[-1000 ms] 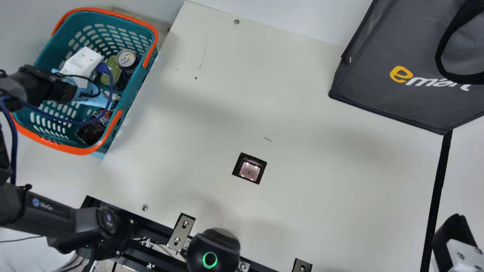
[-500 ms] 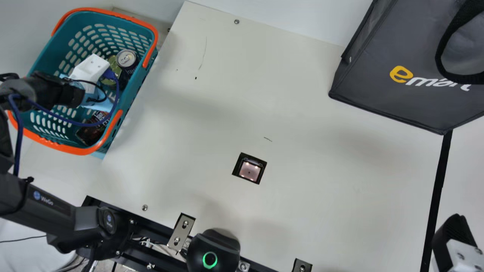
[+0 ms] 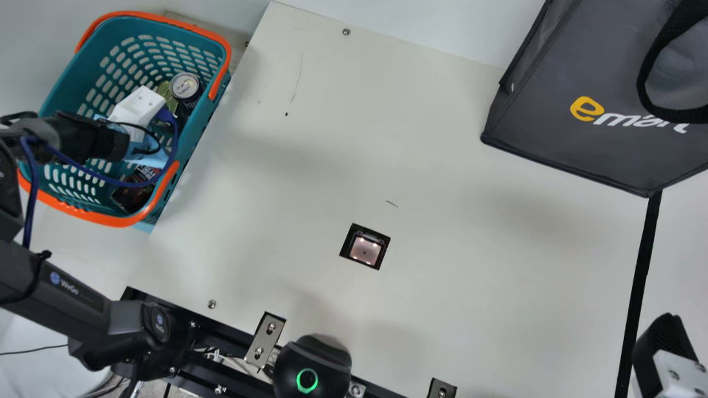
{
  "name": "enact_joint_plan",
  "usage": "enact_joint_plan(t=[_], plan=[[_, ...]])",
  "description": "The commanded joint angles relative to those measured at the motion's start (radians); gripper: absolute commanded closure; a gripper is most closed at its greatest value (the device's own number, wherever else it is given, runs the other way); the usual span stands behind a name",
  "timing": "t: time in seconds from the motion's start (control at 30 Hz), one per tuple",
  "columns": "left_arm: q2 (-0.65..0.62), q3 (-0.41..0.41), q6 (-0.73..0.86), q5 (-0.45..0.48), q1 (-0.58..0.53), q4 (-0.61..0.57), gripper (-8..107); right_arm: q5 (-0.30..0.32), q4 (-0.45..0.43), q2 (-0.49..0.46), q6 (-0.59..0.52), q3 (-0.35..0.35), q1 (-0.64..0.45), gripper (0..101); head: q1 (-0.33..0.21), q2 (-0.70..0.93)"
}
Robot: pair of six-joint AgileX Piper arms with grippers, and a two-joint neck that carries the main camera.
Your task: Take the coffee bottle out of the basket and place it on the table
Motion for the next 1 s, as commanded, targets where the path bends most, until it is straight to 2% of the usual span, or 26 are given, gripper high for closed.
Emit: enact_joint_plan(t=[0.0,0.97], plan=[[0.004,0.001,0.017,-0.004,0.001,-0.013,9,0.000,0.000,0.000,0.000,0.000,0.000,10,-0.026,0.002],[0.080,0.024,0.252,-0.039,0.009,-0.224,9,0.000,0.000,0.000,0.000,0.000,0.000,10,-0.026,0.002]])
